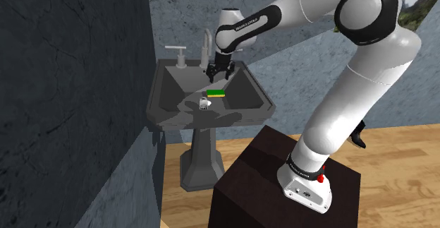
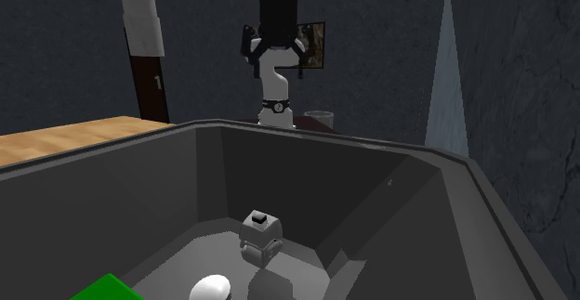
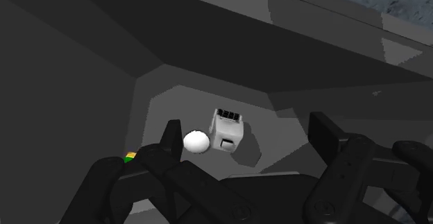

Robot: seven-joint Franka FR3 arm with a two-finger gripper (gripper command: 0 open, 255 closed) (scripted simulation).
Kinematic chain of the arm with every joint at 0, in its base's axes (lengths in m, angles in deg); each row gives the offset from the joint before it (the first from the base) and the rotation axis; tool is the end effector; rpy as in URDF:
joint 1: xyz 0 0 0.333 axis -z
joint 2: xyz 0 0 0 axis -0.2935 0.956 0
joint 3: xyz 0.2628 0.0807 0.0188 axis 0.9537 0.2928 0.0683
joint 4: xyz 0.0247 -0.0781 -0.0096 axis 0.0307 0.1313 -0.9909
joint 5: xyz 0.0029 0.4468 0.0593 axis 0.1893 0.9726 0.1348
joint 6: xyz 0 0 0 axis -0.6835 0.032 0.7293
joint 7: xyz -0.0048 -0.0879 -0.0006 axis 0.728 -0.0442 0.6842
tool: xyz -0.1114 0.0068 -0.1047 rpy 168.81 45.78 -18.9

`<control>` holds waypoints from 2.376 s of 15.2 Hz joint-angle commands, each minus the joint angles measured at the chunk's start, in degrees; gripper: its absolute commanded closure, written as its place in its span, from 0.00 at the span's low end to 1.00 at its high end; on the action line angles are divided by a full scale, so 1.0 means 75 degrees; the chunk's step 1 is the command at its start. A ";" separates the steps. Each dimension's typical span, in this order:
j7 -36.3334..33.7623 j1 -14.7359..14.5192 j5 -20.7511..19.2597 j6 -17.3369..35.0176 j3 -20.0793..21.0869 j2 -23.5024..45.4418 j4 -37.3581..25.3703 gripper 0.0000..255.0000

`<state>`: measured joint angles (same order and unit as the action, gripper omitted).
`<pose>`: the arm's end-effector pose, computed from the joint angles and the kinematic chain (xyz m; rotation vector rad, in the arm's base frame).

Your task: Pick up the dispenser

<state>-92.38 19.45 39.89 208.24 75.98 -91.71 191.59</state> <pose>0.5596 -0.0975 0.2881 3.0635 -0.5918 0.1288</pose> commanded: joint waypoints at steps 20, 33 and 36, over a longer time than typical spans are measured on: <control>-0.0305 0.0654 0.1128 0.1131 0.0005 0.6363 -0.4861 0.00; -0.0279 0.0700 0.1188 0.1565 0.0070 0.6946 -0.5010 1.00; -0.0278 0.0702 0.1188 0.1563 0.0070 0.6948 -0.5013 1.00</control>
<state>-94.49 24.73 48.78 220.00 76.45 -39.67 153.98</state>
